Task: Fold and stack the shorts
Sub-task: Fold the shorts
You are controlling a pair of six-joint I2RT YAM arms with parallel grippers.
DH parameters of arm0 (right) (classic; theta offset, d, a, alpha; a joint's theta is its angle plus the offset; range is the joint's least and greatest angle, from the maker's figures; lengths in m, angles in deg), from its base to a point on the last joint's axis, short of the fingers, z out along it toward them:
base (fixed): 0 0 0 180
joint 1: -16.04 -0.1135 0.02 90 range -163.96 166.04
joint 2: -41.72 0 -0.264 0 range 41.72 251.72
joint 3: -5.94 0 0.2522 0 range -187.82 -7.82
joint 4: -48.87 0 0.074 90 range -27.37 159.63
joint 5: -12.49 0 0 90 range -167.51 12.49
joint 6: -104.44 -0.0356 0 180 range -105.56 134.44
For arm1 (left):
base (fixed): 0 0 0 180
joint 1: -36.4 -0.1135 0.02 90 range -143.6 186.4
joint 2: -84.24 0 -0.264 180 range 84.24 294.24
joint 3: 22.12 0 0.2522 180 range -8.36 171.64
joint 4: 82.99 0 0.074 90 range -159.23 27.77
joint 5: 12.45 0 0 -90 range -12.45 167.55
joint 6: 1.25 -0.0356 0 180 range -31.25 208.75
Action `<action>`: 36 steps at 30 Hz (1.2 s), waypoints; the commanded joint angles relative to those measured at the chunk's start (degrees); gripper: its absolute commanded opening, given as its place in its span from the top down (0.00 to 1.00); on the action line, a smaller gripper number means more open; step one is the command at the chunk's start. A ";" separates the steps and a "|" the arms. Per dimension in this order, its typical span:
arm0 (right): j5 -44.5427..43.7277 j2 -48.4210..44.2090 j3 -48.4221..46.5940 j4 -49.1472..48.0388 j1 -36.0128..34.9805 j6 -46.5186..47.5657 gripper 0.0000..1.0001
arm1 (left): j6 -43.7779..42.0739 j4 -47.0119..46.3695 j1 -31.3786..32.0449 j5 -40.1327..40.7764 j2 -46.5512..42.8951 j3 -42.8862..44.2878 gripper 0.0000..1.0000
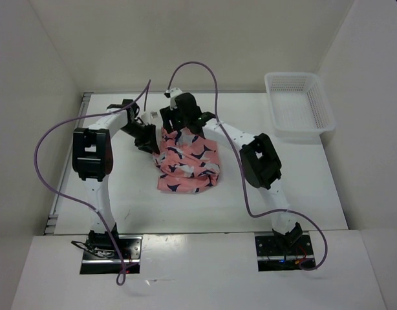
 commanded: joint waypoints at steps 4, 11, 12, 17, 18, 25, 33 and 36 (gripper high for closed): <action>-6.29 2.45 -3.80 -3.96 -3.03 2.93 0.27 | -0.34 1.21 -0.26 -6.67 2.90 2.79 0.76; -10.87 1.93 1.91 -3.43 -5.49 2.23 0.29 | -0.34 1.21 -0.26 -7.20 2.91 2.27 0.85; -10.87 1.93 1.92 -3.43 -5.49 2.23 0.30 | -0.34 1.21 -0.26 -7.72 2.91 2.27 0.86; -16.04 3.25 1.30 -3.96 -7.33 2.23 0.34 | -0.34 1.21 -0.26 -7.73 2.29 2.27 0.87; -16.84 3.85 1.30 -3.96 -7.34 1.70 0.36 | -0.34 1.21 -0.26 -8.34 2.29 2.27 0.87; -20.19 4.39 3.84 -3.44 -7.34 -0.15 0.40 | -0.34 2.26 -0.79 -9.58 2.29 4.03 0.87; -20.19 5.97 3.85 -3.43 -7.95 -0.15 0.40 | -0.34 2.26 -0.79 -10.10 2.29 4.03 0.87; -20.19 5.97 3.32 -3.43 -8.57 0.38 0.36 | -0.34 2.26 -0.79 -10.63 2.81 4.03 0.87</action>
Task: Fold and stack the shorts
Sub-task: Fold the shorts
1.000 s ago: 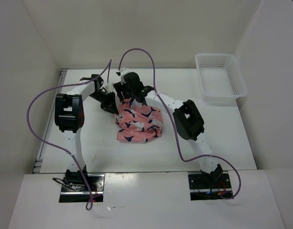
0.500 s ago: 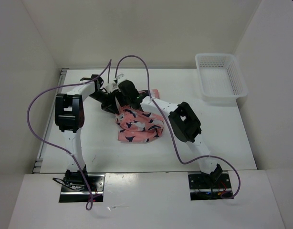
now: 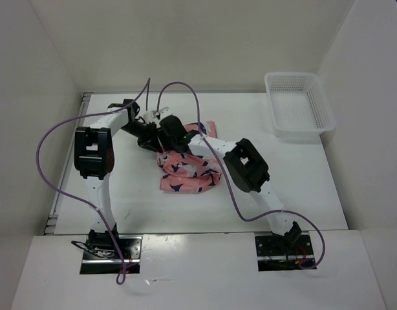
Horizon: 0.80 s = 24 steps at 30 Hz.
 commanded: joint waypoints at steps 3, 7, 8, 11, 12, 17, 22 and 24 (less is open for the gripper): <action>-0.84 0.66 -0.72 -1.97 -1.80 0.36 0.34 | -0.32 0.77 -0.40 -2.61 0.44 1.65 0.87; -0.84 0.04 1.20 -0.57 -2.32 0.36 0.34 | -0.32 0.77 -0.40 -3.13 0.44 2.17 0.87; -0.84 -0.57 1.91 -0.56 -2.32 -0.16 0.34 | -0.32 0.77 -0.40 -3.14 0.44 2.18 0.87; -2.34 -0.57 3.67 -0.56 -2.85 -0.16 0.39 | -0.32 0.77 -0.40 -3.14 0.44 2.18 0.87; -3.03 -0.57 3.67 -0.56 -2.85 -0.16 0.49 | -0.32 0.77 -0.40 -3.14 0.44 2.18 0.87; -5.49 -0.57 2.88 -0.39 -2.85 0.70 0.83 | -0.32 0.77 -0.92 -3.66 0.44 2.18 0.87; -7.87 -5.48 2.88 -2.76 -2.85 5.28 0.96 | -0.32 0.77 -0.92 -3.66 0.96 4.71 0.87; -7.87 -8.81 3.66 -2.76 -2.85 6.08 0.99 | -0.32 0.77 -0.92 -5.32 1.57 6.39 0.87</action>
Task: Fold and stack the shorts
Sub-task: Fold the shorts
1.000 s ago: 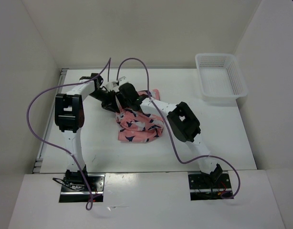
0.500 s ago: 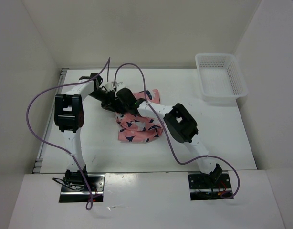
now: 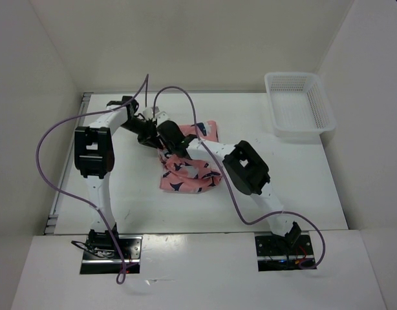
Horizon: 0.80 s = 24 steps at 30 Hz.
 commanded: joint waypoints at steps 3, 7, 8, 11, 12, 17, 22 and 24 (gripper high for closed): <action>-3.09 -11.66 2.91 -3.13 -0.40 3.58 1.00 | -0.34 0.23 0.08 -4.22 1.41 8.33 0.87; -3.61 -18.07 6.60 -3.13 -0.40 4.73 1.00 | -0.34 0.76 1.57 -5.45 2.46 14.22 0.87; -3.61 -18.78 7.13 -3.13 -0.40 4.73 1.00 | -0.34 0.76 2.10 -5.45 2.46 15.28 0.87; -3.00 -19.93 8.62 -3.13 -0.40 6.05 1.00 | -0.34 2.07 2.71 -6.85 2.46 17.92 0.87; -3.00 -19.93 8.63 -3.66 -0.40 6.05 1.00 | -0.34 2.77 2.72 -6.86 2.98 17.92 0.87; 0.68 -17.22 7.93 -3.66 -0.40 6.67 0.92 | -0.34 4.71 3.25 -3.96 2.47 15.48 0.87; 0.61 -15.19 5.82 -3.66 -0.40 6.67 0.96 | -0.34 2.61 3.86 -3.44 1.06 12.12 0.87; -0.01 -15.19 5.82 -3.66 -0.40 6.67 0.97 | -0.34 0.41 5.18 -2.39 2.54 13.87 0.87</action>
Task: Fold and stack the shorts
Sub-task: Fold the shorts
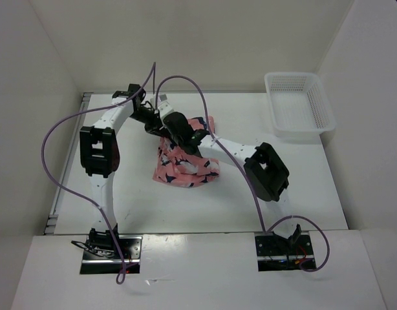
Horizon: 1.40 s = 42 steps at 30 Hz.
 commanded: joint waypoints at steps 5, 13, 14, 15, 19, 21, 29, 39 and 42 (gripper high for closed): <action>-1.13 -0.55 -2.20 -2.92 -0.40 -0.79 0.93 | -0.32 -2.90 1.55 -0.83 7.61 9.86 0.84; 1.16 5.78 -7.29 -2.92 -1.54 -2.11 0.62 | -0.32 -5.62 1.55 4.70 10.69 6.03 0.71; 1.16 5.78 -7.30 -2.92 -1.54 -2.11 0.58 | -0.32 -5.62 1.55 4.71 10.69 5.40 0.69; 1.16 5.78 -7.30 -2.92 -1.54 -1.42 0.56 | -0.32 -5.62 1.55 4.71 10.69 5.40 0.68; 1.16 1.32 -5.99 -2.92 -1.54 0.35 0.48 | -0.32 -6.76 1.03 5.58 7.89 3.12 0.59; 2.47 -0.89 -4.23 -2.14 -1.54 0.35 0.48 | -0.32 -7.29 -0.29 6.55 5.96 1.63 0.52; 6.44 -11.87 1.13 -0.55 -1.54 1.67 0.62 | -0.32 -9.05 -0.82 6.56 1.90 -0.06 0.27; 5.29 -20.32 18.25 0.51 -0.32 2.99 0.95 | -0.32 -7.47 -0.82 12.70 -6.26 2.94 0.13; 5.29 -22.86 22.74 0.51 1.88 3.51 0.97 | -0.32 -6.42 -0.82 16.83 -7.94 5.30 0.11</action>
